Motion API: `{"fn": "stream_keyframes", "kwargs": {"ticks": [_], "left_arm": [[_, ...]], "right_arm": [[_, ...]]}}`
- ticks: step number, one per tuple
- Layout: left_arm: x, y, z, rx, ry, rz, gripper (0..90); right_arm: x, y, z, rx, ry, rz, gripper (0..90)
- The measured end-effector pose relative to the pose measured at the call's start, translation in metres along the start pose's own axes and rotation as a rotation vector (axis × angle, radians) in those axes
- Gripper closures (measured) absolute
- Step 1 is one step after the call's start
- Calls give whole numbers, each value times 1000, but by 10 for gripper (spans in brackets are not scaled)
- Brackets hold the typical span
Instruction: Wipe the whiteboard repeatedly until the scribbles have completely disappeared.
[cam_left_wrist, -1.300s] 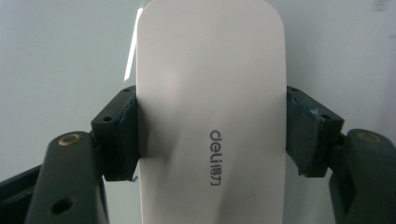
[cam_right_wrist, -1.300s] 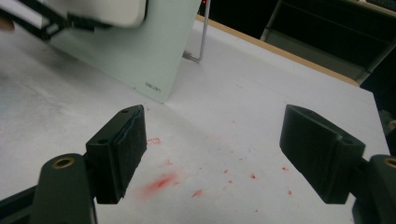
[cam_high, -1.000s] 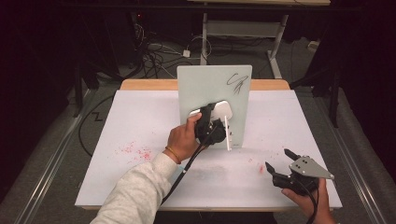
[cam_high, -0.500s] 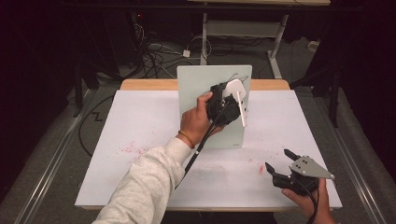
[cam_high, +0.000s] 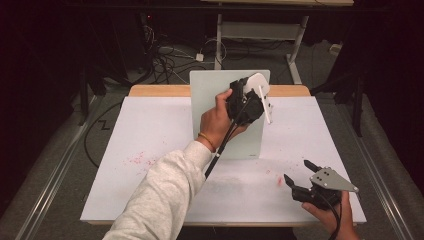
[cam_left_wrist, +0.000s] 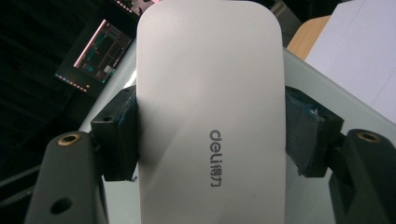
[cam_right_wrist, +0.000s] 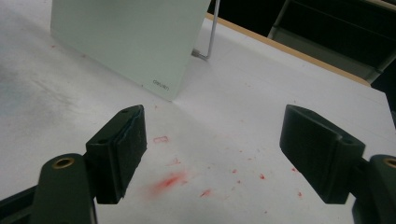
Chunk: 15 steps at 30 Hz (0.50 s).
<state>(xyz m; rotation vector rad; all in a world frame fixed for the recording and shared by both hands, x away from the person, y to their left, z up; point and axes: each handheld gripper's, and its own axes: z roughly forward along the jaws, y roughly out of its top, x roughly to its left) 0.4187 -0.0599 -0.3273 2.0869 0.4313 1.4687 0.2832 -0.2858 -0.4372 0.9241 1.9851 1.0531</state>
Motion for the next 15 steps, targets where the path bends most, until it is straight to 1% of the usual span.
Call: {"fn": "stream_keyframes", "kwargs": {"ticks": [1,2,4,5,6,7,8,9,10,12,13,14,15], "left_arm": [[-4,-1,0,2,-4,6,291],[-10,-3,0,0,-3,4,291],[-21,-7,0,4,-12,16,291],[-36,-12,0,2,-18,34,291],[-36,-12,0,2,-18,34,291],[-49,-16,0,7,-32,57,291],[-49,-16,0,7,-32,57,291],[-59,-20,0,9,-55,65,291],[-66,-24,-1,10,-66,80,291],[-80,-28,-1,22,-56,134,291],[-82,-28,-1,23,-52,148,291],[-81,-28,-1,21,-60,145,291],[-78,-28,-1,18,-80,129,291]], "right_arm": [[-1,0,0,-4,0,-17,234],[1,0,1,-1,1,-4,234],[1,0,1,0,1,-8,234],[1,0,1,-1,2,-7,234],[1,0,1,-1,2,-7,234],[1,0,1,-1,4,-4,234],[1,0,1,0,4,-4,234],[1,0,1,0,4,-4,234],[1,0,0,-1,4,-8,234],[1,0,0,-2,4,-3,234],[1,0,0,-1,3,-3,234],[1,0,0,-1,3,-3,234],[1,0,0,-1,3,-2,234]]}}
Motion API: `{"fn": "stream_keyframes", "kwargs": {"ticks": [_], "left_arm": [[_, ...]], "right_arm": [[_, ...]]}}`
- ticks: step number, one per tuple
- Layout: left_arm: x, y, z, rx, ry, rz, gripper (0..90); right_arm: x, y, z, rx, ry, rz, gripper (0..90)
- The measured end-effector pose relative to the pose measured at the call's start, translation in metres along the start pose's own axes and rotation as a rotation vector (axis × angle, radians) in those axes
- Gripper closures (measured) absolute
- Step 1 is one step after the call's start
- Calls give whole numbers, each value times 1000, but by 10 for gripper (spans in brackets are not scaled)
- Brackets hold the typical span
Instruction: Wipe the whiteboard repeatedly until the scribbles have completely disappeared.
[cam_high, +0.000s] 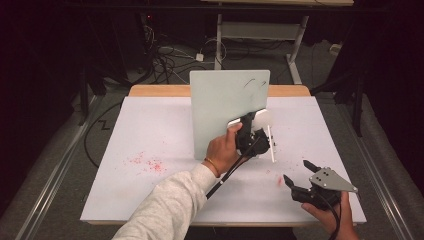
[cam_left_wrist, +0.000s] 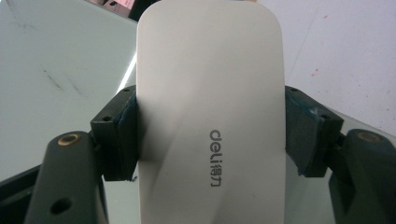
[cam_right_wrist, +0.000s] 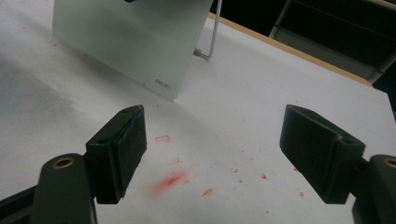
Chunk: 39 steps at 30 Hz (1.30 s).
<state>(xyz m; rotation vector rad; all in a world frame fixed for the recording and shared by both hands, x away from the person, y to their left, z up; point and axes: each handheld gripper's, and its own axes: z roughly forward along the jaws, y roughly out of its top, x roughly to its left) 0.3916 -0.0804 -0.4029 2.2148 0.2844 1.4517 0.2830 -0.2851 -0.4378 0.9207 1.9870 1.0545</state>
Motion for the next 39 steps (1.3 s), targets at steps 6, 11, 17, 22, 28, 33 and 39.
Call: {"fn": "stream_keyframes", "kwargs": {"ticks": [6,11,17,22,28,33,39], "left_arm": [[38,9,-3,-18,6,-71,291],[76,20,-5,-21,33,-113,291],[94,22,-6,-29,52,-154,291],[78,11,-6,-36,83,-167,291],[61,-12,-8,-75,90,-243,291],[64,-16,-12,-42,73,-245,291],[72,0,-9,-45,80,-230,291]], "right_arm": [[0,0,0,4,2,7,234],[-1,-1,1,3,1,-3,234],[-1,-1,0,3,1,0,234],[0,-1,-1,3,4,2,234],[0,-1,0,5,4,1,234],[1,-1,1,10,10,0,234],[1,-1,1,11,11,-2,234]]}}
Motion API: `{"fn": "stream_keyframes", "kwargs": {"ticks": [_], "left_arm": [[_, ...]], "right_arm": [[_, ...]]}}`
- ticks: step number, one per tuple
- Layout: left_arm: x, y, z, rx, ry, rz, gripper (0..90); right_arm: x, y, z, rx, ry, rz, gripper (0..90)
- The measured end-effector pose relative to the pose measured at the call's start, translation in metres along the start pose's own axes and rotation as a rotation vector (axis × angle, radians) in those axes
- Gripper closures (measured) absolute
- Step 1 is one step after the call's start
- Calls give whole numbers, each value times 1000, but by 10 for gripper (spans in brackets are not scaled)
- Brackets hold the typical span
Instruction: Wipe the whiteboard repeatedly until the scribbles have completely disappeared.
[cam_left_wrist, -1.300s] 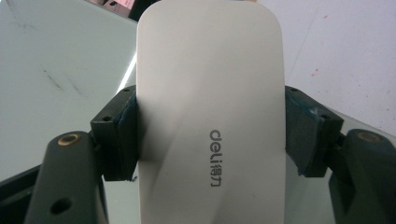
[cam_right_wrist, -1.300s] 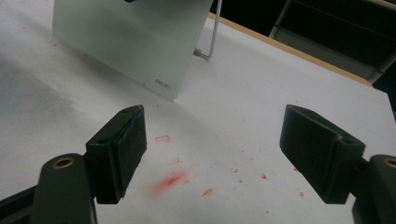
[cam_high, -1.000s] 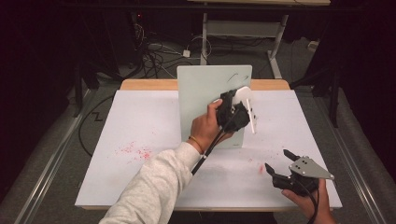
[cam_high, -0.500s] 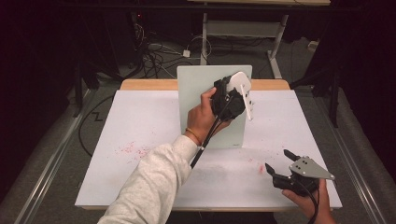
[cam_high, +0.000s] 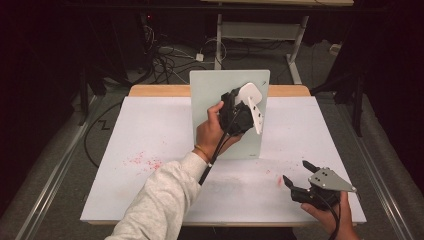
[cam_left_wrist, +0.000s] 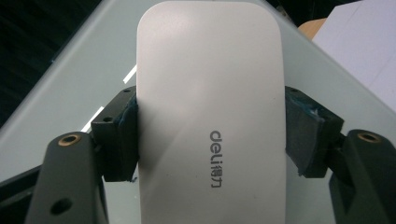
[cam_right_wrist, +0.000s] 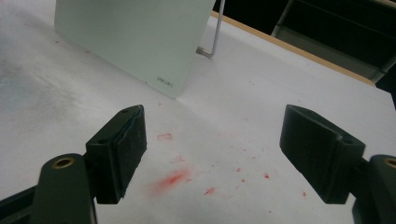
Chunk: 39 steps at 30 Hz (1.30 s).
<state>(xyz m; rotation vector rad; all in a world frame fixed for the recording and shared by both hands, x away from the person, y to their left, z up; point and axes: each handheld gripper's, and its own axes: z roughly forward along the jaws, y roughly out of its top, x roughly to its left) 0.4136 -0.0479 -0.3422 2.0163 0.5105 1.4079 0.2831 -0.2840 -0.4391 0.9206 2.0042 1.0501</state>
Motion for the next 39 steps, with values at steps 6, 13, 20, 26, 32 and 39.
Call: {"fn": "stream_keyframes", "kwargs": {"ticks": [6,13,20,26,32,39], "left_arm": [[-8,23,9,-18,-8,23,291],[-32,15,9,-2,-31,93,291],[-56,-14,3,24,-52,138,291],[-75,-43,-3,40,-57,161,290],[-85,-56,-6,54,-58,166,291],[-66,-37,-5,35,-70,120,291]], "right_arm": [[1,0,0,0,4,-5,233],[-1,0,0,0,9,-10,233],[1,-1,1,0,4,-3,233],[1,-1,2,6,6,-14,233],[2,-1,2,7,7,-13,233],[2,-2,3,11,7,-13,233]]}}
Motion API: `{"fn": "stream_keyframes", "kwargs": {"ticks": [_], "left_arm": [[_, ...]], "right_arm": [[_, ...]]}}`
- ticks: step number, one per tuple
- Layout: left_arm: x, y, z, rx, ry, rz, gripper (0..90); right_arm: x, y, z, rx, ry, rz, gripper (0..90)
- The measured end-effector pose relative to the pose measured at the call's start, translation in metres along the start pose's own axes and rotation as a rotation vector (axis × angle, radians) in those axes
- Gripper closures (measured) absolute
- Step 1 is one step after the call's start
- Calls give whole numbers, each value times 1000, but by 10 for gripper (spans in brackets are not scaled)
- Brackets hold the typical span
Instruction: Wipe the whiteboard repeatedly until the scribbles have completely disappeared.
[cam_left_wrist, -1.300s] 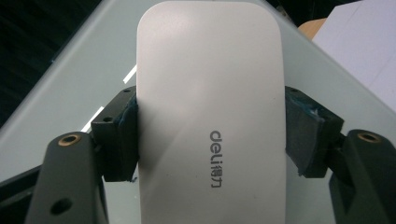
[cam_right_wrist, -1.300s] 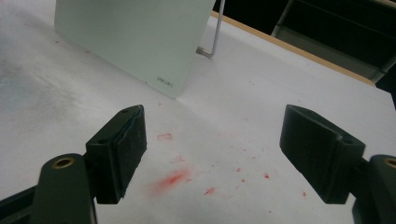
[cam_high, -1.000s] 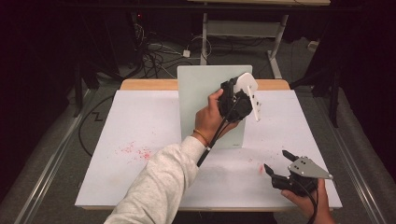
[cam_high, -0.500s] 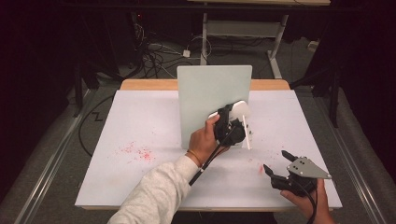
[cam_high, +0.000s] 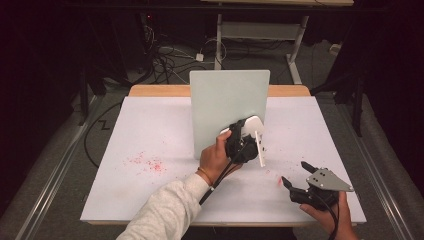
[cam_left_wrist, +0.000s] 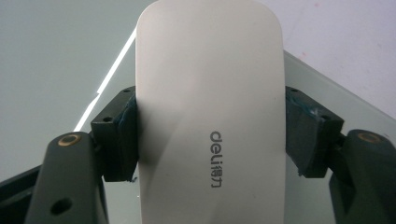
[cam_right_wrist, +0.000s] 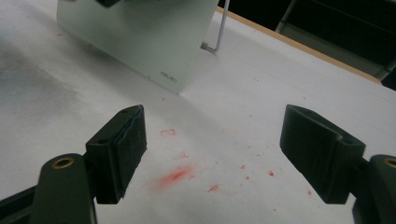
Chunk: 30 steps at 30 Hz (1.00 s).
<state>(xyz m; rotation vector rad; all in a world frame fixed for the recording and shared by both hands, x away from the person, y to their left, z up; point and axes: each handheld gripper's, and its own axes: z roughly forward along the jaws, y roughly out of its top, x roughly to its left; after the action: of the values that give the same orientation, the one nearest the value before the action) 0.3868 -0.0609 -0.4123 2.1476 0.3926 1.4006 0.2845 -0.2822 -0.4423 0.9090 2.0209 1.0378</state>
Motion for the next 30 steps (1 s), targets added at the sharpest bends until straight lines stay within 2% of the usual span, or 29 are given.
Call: {"fn": "stream_keyframes", "kwargs": {"ticks": [4,8,12,14,18,20,21,24,25,27,29,30], "left_arm": [[26,18,2,-17,-3,-50,291],[39,38,6,-24,18,-38,291],[52,54,8,-30,18,-64,290],[57,58,8,-43,11,-86,291],[69,63,7,-41,29,-105,291],[75,61,6,-41,26,-140,291],[75,59,6,-38,16,-139,291],[68,54,5,-20,19,-96,291],[66,51,5,-19,12,-96,290],[61,44,3,-16,-13,-98,291],[56,38,2,-8,-28,-79,291],[55,34,1,-10,-51,-82,290]], "right_arm": [[1,0,0,7,4,2,234],[0,0,0,4,3,-4,233],[-1,0,-1,2,5,3,233],[-2,0,-1,-2,5,3,233],[-2,0,-1,-2,7,9,234],[-2,0,-1,0,7,9,233],[-2,0,-2,-3,6,7,233],[-2,1,-2,-6,7,5,233],[-2,1,-2,-5,6,3,234],[-1,1,-2,-4,7,7,233],[-1,1,-2,-5,7,2,233],[-1,1,-3,-6,8,3,233]]}}
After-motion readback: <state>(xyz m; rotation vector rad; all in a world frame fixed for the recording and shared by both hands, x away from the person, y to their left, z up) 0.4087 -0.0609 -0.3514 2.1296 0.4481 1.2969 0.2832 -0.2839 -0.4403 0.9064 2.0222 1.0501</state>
